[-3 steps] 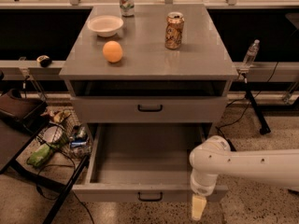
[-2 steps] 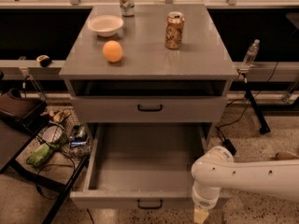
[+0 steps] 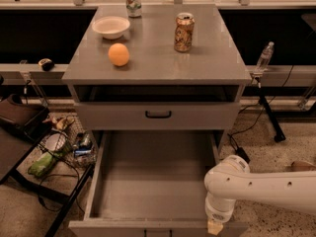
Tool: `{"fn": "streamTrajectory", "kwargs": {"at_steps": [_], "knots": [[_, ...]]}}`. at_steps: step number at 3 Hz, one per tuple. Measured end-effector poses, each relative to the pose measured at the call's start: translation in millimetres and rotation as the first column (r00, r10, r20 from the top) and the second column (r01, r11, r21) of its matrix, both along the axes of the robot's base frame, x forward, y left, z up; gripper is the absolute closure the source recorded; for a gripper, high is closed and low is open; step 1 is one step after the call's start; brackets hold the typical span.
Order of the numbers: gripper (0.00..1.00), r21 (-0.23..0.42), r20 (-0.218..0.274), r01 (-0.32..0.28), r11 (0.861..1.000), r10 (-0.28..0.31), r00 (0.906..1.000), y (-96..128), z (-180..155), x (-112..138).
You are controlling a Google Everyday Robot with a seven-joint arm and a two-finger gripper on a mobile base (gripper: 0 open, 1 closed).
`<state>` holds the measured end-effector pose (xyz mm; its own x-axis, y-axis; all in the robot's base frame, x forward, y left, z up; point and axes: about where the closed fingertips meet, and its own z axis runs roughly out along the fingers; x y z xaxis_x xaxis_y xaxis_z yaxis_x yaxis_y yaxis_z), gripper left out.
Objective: Open middle drawer
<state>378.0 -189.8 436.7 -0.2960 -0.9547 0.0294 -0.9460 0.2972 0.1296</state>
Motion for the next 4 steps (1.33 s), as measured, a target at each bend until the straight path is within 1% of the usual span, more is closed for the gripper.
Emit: {"fn": "streamTrajectory", "kwargs": {"at_steps": [1,2,3,4], "knots": [[0.37,0.000,0.000,0.000,1.000,0.000,1.0000,0,0,0],[0.13,0.000,0.000,0.000,1.000,0.000,1.0000,0,0,0],[0.00,0.000,0.000,0.000,1.000,0.000,1.0000,0,0,0],[0.00,-0.002,0.061,-0.017,1.000,0.017,0.9980,-20,56,-5]]}}
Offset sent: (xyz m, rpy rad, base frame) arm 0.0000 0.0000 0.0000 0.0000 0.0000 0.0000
